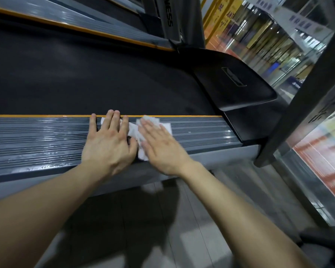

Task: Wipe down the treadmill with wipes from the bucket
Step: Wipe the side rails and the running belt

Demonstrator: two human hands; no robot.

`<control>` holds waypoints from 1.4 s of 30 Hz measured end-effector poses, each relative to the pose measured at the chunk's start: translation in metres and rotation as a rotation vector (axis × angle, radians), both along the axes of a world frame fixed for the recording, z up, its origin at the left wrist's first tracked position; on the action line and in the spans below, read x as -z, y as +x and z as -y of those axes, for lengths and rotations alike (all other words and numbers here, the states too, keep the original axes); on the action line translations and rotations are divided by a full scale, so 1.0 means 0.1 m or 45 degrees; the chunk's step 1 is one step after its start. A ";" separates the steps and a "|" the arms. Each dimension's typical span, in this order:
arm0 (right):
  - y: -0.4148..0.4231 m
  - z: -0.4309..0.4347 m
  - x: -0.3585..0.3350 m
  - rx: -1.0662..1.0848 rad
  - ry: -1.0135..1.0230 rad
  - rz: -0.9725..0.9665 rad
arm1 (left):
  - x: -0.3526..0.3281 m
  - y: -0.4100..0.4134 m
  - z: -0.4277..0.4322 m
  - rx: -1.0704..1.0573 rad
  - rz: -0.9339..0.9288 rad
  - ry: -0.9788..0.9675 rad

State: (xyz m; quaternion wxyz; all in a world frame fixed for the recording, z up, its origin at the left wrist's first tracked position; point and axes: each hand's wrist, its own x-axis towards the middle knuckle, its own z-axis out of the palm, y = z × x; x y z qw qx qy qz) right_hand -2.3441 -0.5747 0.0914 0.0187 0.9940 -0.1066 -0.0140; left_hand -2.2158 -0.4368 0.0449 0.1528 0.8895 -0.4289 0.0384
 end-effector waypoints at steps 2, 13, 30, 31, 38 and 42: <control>0.05 -0.03 0.01 -0.066 0.037 -0.029 | -0.02 -0.01 -0.01 0.019 -0.017 0.008; -0.19 0.99 -0.21 0.516 -0.043 -0.046 | -0.04 -0.03 -0.01 0.001 -0.008 -0.044; -0.43 1.50 -0.29 0.810 -0.079 -0.063 | -0.01 -0.02 -0.02 0.028 0.061 -0.039; -0.32 1.21 -0.20 0.607 -0.079 0.004 | -0.01 -0.02 -0.01 0.039 0.069 -0.041; -0.09 0.67 -0.01 0.121 0.005 0.051 | -0.02 -0.03 -0.02 0.237 0.206 -0.021; -0.63 1.71 -0.24 0.726 -0.025 0.044 | -0.01 -0.01 -0.03 0.274 0.202 -0.029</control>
